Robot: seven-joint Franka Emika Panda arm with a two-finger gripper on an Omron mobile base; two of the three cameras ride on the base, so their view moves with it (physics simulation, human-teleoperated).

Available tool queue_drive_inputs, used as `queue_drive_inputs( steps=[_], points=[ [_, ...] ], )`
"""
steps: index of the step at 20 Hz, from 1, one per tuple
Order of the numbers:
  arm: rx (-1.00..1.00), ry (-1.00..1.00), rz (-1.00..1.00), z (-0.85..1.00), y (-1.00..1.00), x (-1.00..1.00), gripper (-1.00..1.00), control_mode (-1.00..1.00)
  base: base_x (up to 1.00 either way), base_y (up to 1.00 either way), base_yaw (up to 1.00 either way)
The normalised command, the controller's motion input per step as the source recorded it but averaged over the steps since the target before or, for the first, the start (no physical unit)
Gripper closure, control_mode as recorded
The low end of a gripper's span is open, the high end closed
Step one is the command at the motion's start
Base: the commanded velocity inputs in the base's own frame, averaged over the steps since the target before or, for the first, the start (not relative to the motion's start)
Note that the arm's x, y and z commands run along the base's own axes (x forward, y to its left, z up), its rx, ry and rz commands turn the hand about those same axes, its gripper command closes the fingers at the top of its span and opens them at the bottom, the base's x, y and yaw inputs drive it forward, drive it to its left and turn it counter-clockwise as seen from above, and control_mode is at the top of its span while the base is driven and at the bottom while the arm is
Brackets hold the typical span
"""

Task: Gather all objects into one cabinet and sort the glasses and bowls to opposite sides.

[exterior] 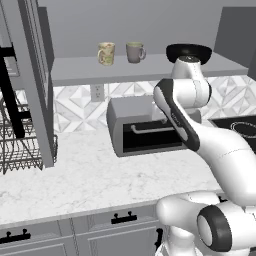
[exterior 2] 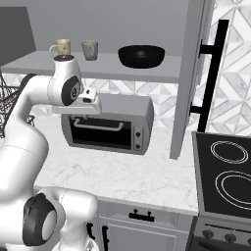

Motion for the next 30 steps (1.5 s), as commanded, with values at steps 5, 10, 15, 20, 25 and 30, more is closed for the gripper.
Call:
queue_drive_inputs(
  steps=[5, 10, 15, 20, 25, 30],
  points=[
    [0.00, -0.01, -0.03, 0.00, -0.12, -0.56, -1.00, -1.00, 0.00, 0.00, 0.00],
    [0.01, -0.10, -0.14, 0.00, -0.55, -1.00, -1.00, -1.00, 0.00, 0.00, 0.00],
    [0.01, -0.11, -0.27, 0.12, -0.18, -0.91, -1.00, -1.00, 0.00, 0.00, 0.00],
    [0.00, -0.13, -0.12, 0.29, -0.03, -0.59, -1.00, -1.00, 0.00, 0.00, 0.00],
    [0.01, -0.05, 0.03, 0.45, -0.08, -0.32, -1.00, -1.00, 0.00, 0.00, 0.00],
    [-0.01, 0.00, 0.10, 0.43, 0.01, -0.08, -1.00, -1.00, 0.00, 0.00, 0.00]
  ],
)
